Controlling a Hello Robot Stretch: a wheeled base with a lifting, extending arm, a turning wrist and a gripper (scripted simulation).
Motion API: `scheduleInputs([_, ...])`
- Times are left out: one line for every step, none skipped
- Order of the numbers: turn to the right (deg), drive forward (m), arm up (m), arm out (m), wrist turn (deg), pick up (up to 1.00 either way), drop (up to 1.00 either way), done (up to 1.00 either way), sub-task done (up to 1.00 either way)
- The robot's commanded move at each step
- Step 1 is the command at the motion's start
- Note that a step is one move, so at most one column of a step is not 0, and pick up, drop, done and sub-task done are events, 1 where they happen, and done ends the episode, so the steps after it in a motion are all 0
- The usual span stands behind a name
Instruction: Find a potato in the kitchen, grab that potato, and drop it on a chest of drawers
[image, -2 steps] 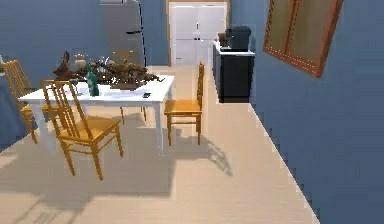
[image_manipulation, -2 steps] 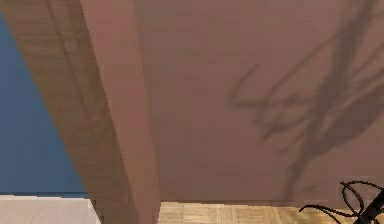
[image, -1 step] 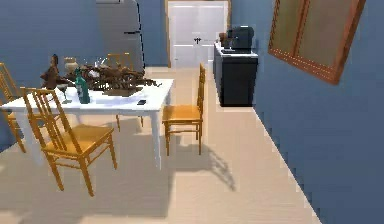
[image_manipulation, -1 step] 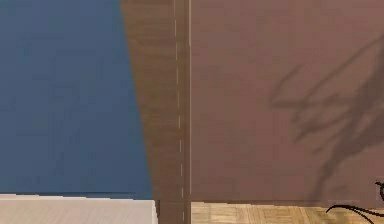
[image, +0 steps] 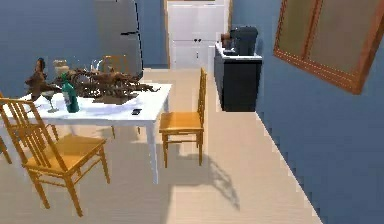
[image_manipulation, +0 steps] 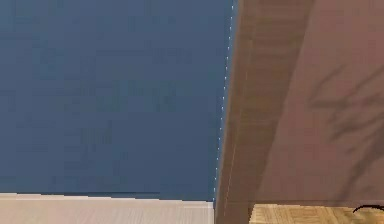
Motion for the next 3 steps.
scheduleInputs([24.0, 0.00, 0.00, 0.00, 0.0, 0.00, 0.00, 0.00, 0.00])
scheduleInputs([0.0, 1.00, 0.00, 0.00, 0.0, 0.00, 0.00, 0.00, 0.00])
scheduleInputs([0.0, 0.60, 0.00, 0.00, 0.0, 0.00, 0.00, 0.00, 0.00])
